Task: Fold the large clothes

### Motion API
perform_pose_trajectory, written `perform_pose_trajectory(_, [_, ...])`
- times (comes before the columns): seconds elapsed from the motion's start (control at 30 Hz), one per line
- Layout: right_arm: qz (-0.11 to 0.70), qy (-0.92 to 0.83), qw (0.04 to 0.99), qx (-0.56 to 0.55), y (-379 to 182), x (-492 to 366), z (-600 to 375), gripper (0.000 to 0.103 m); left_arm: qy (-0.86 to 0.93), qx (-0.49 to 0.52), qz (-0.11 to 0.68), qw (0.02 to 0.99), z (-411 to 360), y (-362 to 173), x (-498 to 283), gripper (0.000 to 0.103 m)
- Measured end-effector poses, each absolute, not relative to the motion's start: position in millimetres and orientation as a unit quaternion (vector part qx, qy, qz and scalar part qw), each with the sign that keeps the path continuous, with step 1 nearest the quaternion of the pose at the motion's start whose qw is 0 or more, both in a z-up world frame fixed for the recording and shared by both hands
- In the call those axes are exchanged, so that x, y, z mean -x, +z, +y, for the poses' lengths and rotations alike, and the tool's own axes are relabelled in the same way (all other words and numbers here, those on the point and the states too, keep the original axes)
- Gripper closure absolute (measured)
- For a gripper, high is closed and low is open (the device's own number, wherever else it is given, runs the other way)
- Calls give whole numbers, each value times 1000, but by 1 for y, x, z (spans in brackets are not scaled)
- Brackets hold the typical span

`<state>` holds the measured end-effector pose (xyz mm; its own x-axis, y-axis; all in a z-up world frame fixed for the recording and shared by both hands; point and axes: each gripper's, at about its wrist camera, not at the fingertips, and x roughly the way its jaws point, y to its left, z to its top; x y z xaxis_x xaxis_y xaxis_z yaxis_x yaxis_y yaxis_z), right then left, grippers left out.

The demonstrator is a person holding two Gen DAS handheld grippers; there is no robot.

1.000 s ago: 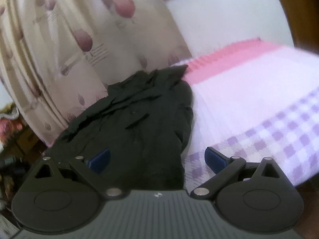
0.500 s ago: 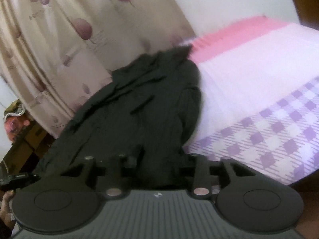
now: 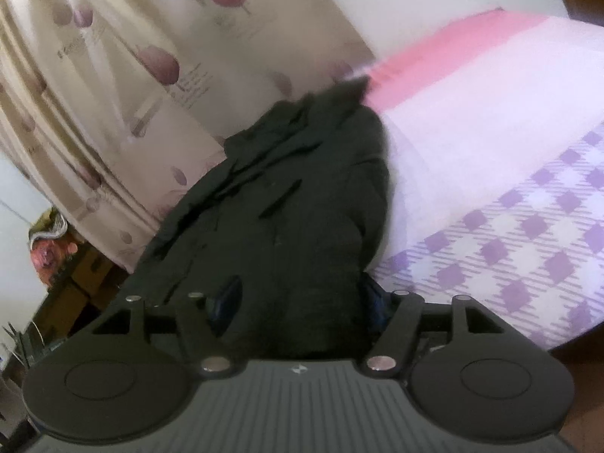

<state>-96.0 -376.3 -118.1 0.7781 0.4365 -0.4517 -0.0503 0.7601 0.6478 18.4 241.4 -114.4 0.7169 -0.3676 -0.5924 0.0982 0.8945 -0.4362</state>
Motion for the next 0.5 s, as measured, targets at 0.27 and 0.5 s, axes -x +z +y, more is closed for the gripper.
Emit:
perform_pose_trajectory(0.27, [308,129,895,-296,-117,91,-367,89,-140,185,337,912,239,-111,-15,89])
perform_pose_trajectory(0.5, [271,158,868,-385,-105,106,-386,91,-137,186,301,925,235,-92,-2,90])
